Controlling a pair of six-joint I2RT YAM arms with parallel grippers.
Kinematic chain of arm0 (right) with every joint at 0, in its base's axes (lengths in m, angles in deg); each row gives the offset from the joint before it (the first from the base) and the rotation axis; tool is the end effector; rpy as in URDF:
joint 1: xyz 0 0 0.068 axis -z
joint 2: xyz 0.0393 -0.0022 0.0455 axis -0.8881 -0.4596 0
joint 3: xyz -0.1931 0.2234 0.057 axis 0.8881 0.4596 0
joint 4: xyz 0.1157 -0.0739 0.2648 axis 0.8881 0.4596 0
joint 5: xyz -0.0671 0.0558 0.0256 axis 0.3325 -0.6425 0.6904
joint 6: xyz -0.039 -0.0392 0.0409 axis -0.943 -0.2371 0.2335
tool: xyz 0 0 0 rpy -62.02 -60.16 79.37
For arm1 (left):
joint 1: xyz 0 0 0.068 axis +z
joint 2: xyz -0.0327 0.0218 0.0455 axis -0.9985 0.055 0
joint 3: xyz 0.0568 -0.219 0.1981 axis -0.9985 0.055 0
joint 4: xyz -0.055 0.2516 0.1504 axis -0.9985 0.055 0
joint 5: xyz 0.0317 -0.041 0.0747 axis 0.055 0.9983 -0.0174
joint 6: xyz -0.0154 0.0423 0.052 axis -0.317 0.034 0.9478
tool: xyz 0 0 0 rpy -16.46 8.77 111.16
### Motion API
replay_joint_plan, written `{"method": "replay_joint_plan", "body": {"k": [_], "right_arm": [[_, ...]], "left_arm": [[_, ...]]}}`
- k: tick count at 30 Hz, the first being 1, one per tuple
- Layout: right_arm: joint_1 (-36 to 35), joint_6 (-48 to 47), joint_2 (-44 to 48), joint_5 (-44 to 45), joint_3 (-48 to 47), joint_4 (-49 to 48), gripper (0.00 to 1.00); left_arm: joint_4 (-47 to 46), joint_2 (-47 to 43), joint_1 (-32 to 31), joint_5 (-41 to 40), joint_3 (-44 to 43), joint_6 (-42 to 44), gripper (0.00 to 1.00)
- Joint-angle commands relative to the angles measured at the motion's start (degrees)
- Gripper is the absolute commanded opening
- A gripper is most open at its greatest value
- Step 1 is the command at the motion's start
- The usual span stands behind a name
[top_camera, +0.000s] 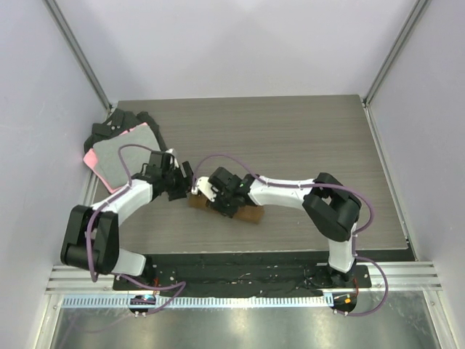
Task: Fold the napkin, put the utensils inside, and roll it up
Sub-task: Roll the napkin with the utensil
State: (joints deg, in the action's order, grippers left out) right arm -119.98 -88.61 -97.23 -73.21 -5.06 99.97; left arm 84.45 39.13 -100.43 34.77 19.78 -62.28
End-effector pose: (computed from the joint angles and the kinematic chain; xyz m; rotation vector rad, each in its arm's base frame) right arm 0.2362 0.3720 0.1520 -1.5939 2.0810 0.2991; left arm 0.2967 -0.0877 0.1648 -0.4096 2.5815 -0.6940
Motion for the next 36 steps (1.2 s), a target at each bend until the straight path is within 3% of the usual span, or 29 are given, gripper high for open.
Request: {"method": "replay_joint_plan", "body": {"k": [1, 9, 15, 22, 33, 36], "right_arm": [[3.02, 4.84, -3.77, -14.29, -6.52, 12.3, 0.37], [9.95, 7.91, -8.24, -32.02, -13.56, 18.81, 0.34], [14.97, 8.97, -12.02, -47.59, -15.41, 19.17, 0.33], [17.88, 9.24, -16.68, -52.62, -16.29, 19.17, 0.3], [18.49, 8.89, -19.59, -52.89, -16.38, 19.08, 0.29], [18.93, 9.41, -20.29, -52.98, -16.55, 19.08, 0.29]], "left_arm": [[0.66, -6.29, 0.31, -8.11, 1.64, -0.14, 0.78], [-10.39, -17.01, 0.31, -3.47, 11.39, -0.67, 0.78], [-17.34, -17.99, 0.31, 1.72, 14.31, -0.49, 0.74], [-22.44, -11.23, 0.22, 5.32, 14.75, -0.58, 0.64], [-31.77, -4.9, -1.0, 6.21, 17.21, -0.32, 0.47], [-33.0, -2.79, -1.18, 6.99, 17.04, -0.05, 0.35]]}}
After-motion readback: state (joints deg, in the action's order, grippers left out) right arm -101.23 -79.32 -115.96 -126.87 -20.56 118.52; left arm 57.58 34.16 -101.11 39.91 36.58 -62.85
